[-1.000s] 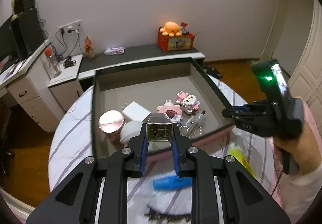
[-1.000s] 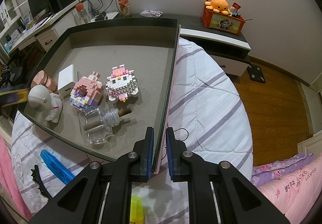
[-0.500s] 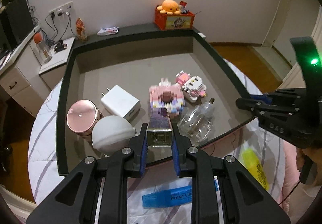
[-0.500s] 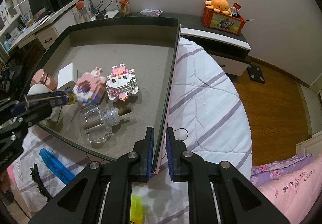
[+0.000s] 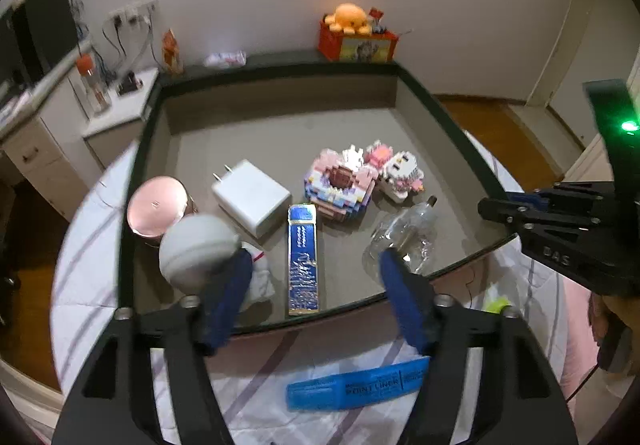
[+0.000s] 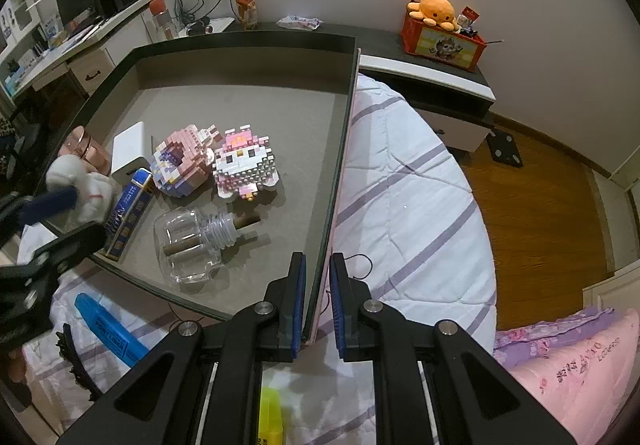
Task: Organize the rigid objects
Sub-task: 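Raise the left gripper and move it over the black hair clip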
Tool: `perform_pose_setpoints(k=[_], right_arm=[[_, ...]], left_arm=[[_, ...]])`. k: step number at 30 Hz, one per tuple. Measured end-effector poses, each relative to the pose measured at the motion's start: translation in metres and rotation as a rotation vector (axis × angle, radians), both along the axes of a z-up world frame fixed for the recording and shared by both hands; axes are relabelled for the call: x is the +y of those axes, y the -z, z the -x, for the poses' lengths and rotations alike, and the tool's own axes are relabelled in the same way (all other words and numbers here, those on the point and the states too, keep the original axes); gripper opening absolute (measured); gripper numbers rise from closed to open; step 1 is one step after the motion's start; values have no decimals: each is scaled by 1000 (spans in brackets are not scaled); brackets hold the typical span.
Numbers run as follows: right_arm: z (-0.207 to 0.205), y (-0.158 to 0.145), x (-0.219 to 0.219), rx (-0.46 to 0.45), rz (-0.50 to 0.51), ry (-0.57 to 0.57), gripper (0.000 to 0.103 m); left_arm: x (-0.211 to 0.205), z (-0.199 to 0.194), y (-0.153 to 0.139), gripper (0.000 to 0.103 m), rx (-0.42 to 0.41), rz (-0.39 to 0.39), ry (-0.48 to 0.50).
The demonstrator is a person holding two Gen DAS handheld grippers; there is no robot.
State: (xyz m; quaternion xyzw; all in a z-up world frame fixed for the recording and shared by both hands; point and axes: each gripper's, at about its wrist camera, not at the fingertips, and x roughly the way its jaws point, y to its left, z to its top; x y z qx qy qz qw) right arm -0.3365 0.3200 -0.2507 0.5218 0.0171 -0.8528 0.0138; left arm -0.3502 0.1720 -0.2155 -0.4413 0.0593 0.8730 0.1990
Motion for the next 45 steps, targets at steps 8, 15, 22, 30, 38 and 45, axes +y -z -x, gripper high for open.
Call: perform_pose_setpoints(k=[8, 15, 22, 30, 38, 45], right_arm=[[-1, -2, -2, -12, -19, 2, 12], [3, -5, -3, -20, -31, 5, 12], [7, -6, -4, -33, -48, 1, 12], [8, -6, -3, -39, -43, -1, 12], [8, -6, -4, -40, -45, -5, 12], [8, -7, -3, -41, -39, -4, 12]], left_arm=[[-34, -27, -25, 78, 57, -29, -43], [-80, -66, -40, 101, 161, -29, -194], [-87, -108, -17, 103, 130, -13, -216], [-50, -140, 32, 103, 43, 97, -157], [-27, -149, 50, 103, 1, 109, -120], [-46, -137, 60, 103, -30, 153, -205]])
